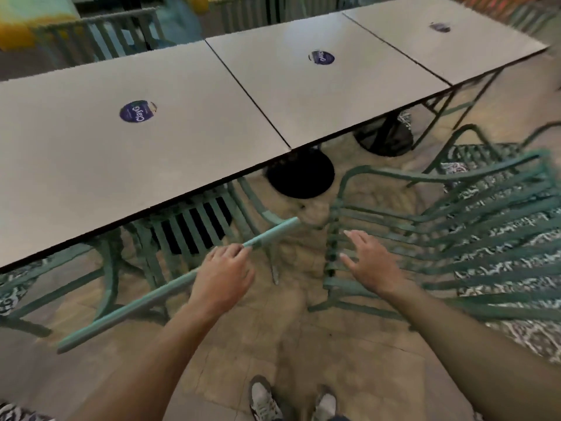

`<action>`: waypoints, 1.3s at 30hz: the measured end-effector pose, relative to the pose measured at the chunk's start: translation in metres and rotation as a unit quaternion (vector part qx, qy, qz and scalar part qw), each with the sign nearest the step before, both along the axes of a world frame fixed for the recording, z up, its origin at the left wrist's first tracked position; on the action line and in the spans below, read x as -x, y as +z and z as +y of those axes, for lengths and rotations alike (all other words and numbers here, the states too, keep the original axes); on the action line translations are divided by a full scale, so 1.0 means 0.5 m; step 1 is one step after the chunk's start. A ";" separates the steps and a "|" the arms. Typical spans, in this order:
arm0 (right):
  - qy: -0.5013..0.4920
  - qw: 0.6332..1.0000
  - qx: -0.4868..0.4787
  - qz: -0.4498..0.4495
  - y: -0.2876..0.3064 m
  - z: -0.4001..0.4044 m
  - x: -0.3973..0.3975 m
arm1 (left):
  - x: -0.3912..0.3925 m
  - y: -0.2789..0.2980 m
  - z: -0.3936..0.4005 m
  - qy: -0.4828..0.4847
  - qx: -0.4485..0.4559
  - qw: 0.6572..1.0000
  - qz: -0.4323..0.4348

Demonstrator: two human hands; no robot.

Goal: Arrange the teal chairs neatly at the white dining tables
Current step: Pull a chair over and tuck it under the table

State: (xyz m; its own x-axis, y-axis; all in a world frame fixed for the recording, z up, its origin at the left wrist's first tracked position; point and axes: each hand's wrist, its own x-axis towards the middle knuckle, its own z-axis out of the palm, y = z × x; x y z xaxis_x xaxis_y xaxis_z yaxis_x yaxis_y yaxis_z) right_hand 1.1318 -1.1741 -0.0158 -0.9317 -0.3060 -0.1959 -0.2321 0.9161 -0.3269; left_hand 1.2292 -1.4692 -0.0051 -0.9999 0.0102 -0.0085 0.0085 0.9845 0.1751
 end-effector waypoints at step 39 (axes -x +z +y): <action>-0.020 0.994 0.002 0.107 0.125 1.362 0.303 | 0.562 0.098 1.510 -0.214 0.092 0.969 -0.079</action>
State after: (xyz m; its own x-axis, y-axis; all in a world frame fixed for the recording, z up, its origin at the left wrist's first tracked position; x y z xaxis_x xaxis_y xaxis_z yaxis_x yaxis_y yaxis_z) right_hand 0.9802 -0.4930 0.0466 -0.9631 -0.2689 0.0099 -0.2610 0.9246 -0.2776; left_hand 0.9481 -0.7142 0.0441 -0.8907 0.4069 -0.2028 0.4100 0.9116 0.0284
